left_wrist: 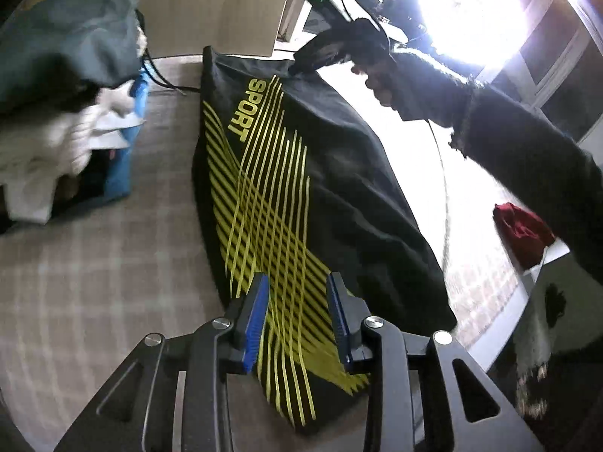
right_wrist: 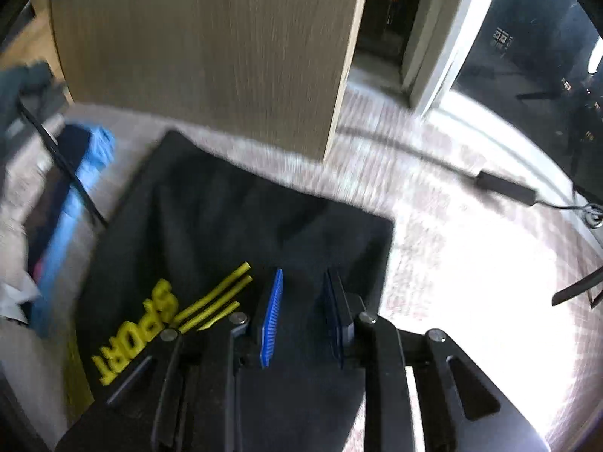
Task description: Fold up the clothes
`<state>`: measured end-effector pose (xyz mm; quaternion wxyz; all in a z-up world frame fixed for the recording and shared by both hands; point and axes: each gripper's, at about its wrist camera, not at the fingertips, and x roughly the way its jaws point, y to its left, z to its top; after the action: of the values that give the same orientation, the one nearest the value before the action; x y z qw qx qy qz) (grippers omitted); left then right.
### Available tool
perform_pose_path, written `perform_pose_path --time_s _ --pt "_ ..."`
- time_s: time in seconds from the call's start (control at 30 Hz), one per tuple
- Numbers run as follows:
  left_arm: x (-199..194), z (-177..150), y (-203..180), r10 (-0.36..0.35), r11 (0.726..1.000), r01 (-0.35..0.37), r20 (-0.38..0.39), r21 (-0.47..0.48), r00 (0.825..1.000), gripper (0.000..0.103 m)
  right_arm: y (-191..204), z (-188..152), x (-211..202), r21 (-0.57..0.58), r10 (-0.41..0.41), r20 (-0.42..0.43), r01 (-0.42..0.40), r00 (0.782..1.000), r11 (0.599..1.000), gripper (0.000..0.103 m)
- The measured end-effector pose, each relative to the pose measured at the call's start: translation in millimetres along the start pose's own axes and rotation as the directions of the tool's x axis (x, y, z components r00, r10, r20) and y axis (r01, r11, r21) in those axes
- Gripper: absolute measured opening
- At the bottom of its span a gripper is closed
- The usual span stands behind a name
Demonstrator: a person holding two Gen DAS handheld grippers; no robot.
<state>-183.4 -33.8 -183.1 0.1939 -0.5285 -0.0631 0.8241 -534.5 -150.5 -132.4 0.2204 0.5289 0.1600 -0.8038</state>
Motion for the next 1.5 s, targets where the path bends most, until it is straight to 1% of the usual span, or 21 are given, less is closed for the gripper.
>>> perform_pose_path --time_s 0.13,0.2,0.27,0.3,0.33,0.4,0.43,0.57,0.7,0.77,0.83,0.87,0.93,0.97,1.0,1.03,1.07,1.13,1.23,1.3,1.5 --pt "27.8 -2.0 17.4 0.080 0.996 -0.077 -0.071 0.046 0.994 0.029 -5.5 1.0 -4.6 0.005 -0.026 0.011 0.026 1.000 1.000 0.023" --pt "24.7 -2.7 22.7 0.110 0.992 -0.105 -0.086 0.065 0.990 0.029 -12.8 -2.7 -22.3 0.030 -0.014 0.031 0.013 0.999 0.999 0.023" --pt "16.8 -0.2 30.1 0.142 0.989 -0.138 -0.107 0.048 0.984 0.029 -16.8 -17.1 -51.3 0.054 0.022 0.071 -0.026 0.997 0.998 0.023" --pt "10.3 2.0 34.3 0.143 0.990 -0.141 -0.105 0.031 0.984 0.029 -16.8 -29.4 -69.0 0.060 0.047 0.095 -0.053 0.994 0.997 0.023" --pt "1.9 6.4 37.7 0.121 0.993 -0.121 -0.087 0.008 0.989 0.029 -16.7 -41.6 -86.8 0.065 0.072 0.119 -0.080 0.990 0.995 0.024" --pt "-11.4 20.0 41.0 0.075 0.997 -0.075 -0.044 -0.018 0.996 0.031 1.1 -78.4 -115.7 0.046 0.112 0.144 -0.119 0.983 0.992 0.026" --pt "-14.1 30.3 40.2 0.071 0.997 -0.071 -0.021 -0.011 0.997 0.032 10.0 -95.3 -124.6 0.039 0.122 0.143 -0.129 0.982 0.991 0.027" --pt "-3.5 71.7 30.6 0.066 0.995 -0.069 0.040 0.077 0.997 0.033 29.6 -152.3 -122.8 0.084 0.163 0.103 -0.172 0.981 0.982 0.027" --pt "29.6 92.7 38.0 0.068 0.990 -0.071 0.028 0.123 0.997 0.033 28.1 -181.0 -103.1 0.170 0.177 0.060 -0.185 0.982 0.968 0.027" --pt "49.9 95.7 40.5 0.152 0.974 -0.151 0.007 0.169 0.988 0.033 25.7 -187.2 -91.1 0.200 0.186 0.037 -0.190 0.982 0.961 0.027" --pt "60.5 92.2 43.8 0.249 0.944 -0.245 0.007 0.221 0.968 0.039 28.3 -192.2 -86.8 0.200 0.183 0.031 -0.185 0.983 0.962 0.027" --pt "57.2 91.6 45.9 0.271 0.937 -0.267 0.015 0.223 0.963 0.041 28.5 -193.4 -88.2 0.190 0.173 0.021 -0.174 0.985 0.966 0.027" --pt "46.8 90.5 49.8 0.281 0.937 -0.278 0.016 0.212 0.960 0.039 21.3 -197.3 -99.7 0.181 0.143 0.026 -0.146 0.989 0.973 0.027" --pt "37.4 89.7 51.7 0.266 0.944 -0.265 0.025 0.197 0.964 0.039 15.9 -201.7 -106.4 0.190 0.131 0.044 -0.137 0.990 0.972 0.032" --pt "29.5 89.0 53.7 0.247 0.952 -0.248 0.029 0.178 0.969 0.039 8.4 -208.0 -113.8 0.210 0.115 0.065 -0.126 0.991 0.970 0.037" --pt "23.7 88.4 56.1 0.222 0.963 -0.223 0.027 0.153 0.975 0.040 2.0 -213.7 -117.6 0.229 0.102 0.077 -0.117 0.992 0.966 0.052" --pt "19.3 88.2 58.6 0.194 0.973 -0.195 0.019 0.128 0.981 0.042 -4.5 -219.5 -120.2 0.249 0.089 0.085 -0.108 0.992 0.963 0.058" --pt "20.3 87.5 60.5 0.165 0.981 -0.164 -0.005 0.100 0.986 0.044 -16.5 -227.1 -117.6 0.283 0.083 0.080 -0.103 0.993 0.953 0.058" --pt "25.5 83.1 57.2 0.192 0.977 -0.188 -0.023 0.099 0.981 0.044 -26.4 -230.3 -110.3 0.304 0.108 0.074 -0.125 0.991 0.944 0.059" --pt "30.7 82.1 55.2 0.180 0.981 -0.176 -0.033 0.086 0.983 0.045 -29.9 -230.2 -104.7 0.294 0.112 0.077 -0.130 0.991 0.947 0.058" --pt "53.0 86.1 49.5 0.204 0.978 -0.201 -0.068 0.055 0.977 0.046 -28.8 -226.3 -84.7 0.308 0.190 0.074 -0.204 0.979 0.929 0.058"
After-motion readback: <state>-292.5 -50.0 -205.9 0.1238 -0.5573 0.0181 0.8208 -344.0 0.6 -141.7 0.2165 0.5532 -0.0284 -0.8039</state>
